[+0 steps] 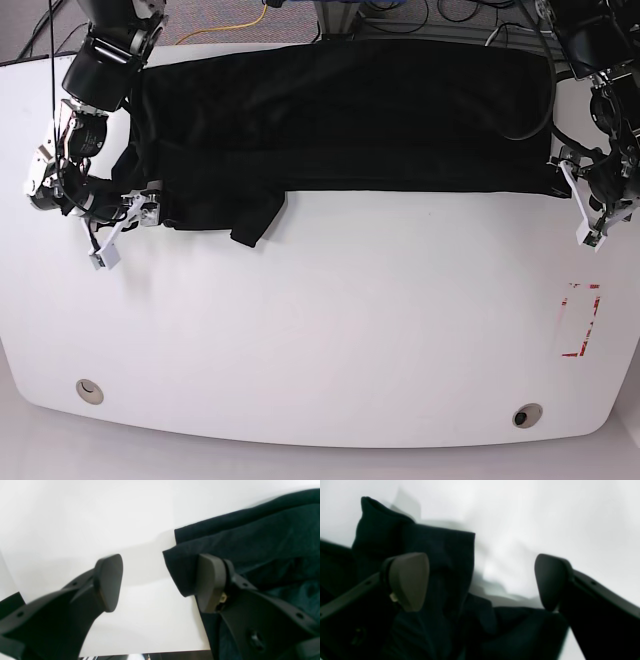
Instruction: Layout the t-shirt on the table in an organized manner, then fold the t-shirt properly
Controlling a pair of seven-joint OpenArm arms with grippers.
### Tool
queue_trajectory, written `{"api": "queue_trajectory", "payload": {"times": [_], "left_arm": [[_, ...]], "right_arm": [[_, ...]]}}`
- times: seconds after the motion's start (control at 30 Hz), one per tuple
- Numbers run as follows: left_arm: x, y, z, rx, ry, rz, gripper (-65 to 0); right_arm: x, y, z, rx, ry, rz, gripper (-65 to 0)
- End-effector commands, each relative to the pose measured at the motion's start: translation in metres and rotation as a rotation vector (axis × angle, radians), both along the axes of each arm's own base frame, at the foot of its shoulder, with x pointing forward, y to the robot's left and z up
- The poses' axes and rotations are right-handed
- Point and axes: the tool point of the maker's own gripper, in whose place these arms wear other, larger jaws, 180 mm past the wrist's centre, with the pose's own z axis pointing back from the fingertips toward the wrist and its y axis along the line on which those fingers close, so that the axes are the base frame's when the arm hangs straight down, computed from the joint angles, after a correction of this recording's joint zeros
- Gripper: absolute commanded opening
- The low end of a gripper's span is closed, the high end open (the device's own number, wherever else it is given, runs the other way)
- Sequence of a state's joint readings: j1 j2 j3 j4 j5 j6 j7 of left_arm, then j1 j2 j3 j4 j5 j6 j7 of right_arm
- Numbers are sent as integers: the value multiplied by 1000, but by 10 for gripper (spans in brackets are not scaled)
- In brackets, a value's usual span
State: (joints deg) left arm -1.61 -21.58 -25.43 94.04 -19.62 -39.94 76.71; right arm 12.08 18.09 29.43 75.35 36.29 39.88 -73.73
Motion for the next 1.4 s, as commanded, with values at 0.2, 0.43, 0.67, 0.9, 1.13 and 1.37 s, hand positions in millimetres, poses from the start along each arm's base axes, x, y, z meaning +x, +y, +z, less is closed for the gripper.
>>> {"api": "queue_trajectory", "payload": {"times": [0.2,0.43,0.67,0.9,1.13,1.37], "left_arm": [[8,7,15,26,-41,-2,-228],[6,8,14,26,-36,1,-228],[5,8,13,26,-35,1,-229],[5,8,13,26,-35,1,-229],[5,7,12,23,-34,2,-229],[5,7,11,23,-31,3,-229]], "right_arm": [[6,26,-8,63,10,41,0],[5,44,-13,99,20,53,-2],[6,53,-14,120,17,58,-151],[8,58,-13,129,12,60,-550],[6,61,-12,124,33,82,-595],[8,82,9,168,-1,181,-595]]}}
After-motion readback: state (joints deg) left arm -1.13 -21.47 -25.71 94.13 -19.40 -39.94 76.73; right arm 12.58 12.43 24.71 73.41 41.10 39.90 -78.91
